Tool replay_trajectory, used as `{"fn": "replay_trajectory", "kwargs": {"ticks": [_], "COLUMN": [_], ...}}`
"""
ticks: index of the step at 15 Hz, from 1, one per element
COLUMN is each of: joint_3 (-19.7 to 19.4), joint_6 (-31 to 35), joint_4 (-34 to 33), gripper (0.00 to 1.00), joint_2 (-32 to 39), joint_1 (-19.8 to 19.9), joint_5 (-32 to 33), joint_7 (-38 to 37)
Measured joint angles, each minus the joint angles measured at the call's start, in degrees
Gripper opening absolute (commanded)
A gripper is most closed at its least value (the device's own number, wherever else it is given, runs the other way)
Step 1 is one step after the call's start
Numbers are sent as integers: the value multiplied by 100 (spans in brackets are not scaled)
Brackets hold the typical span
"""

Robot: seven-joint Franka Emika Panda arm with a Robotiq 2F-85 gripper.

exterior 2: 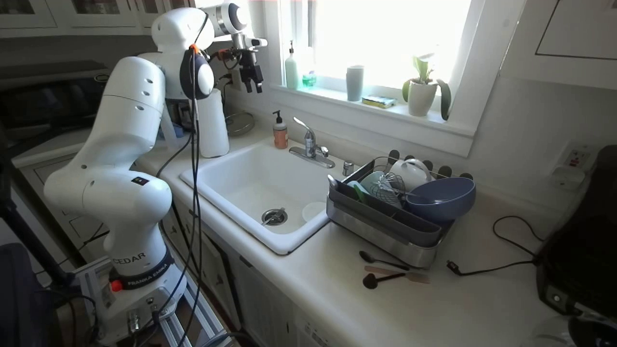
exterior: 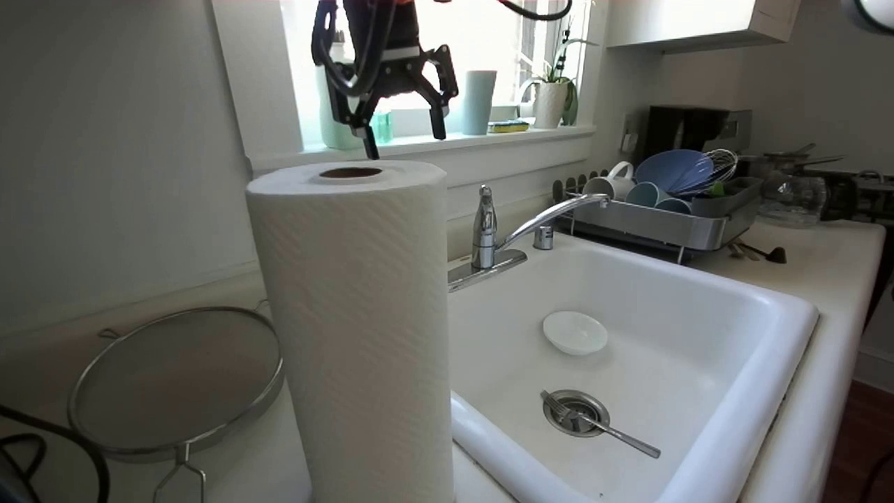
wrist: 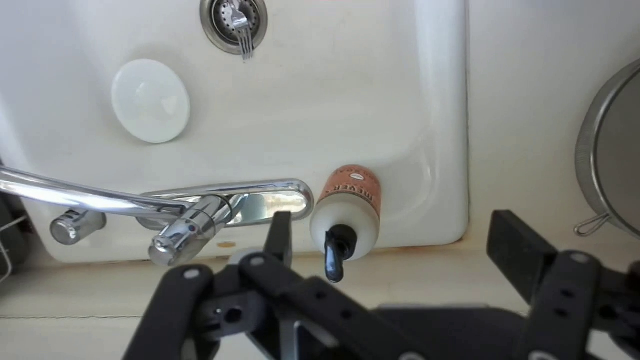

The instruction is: Turn the faucet to the right then place the orange bottle next to it

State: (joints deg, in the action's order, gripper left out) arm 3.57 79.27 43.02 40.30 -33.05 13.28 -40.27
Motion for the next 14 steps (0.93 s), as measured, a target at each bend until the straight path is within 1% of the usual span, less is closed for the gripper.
{"fn": "replay_trajectory", "kwargs": {"ticks": [2,7,14], "joint_3": [6,4,25], "joint_6": [20,504,1282], "joint_4": [412,1507,3182], "gripper": [100,100,100], "joint_2": [-371,-1345,-2679], "joint_1": [54,247,275], "joint_5": [-6,-4,-33], "joint_7": [130,400,380]}}
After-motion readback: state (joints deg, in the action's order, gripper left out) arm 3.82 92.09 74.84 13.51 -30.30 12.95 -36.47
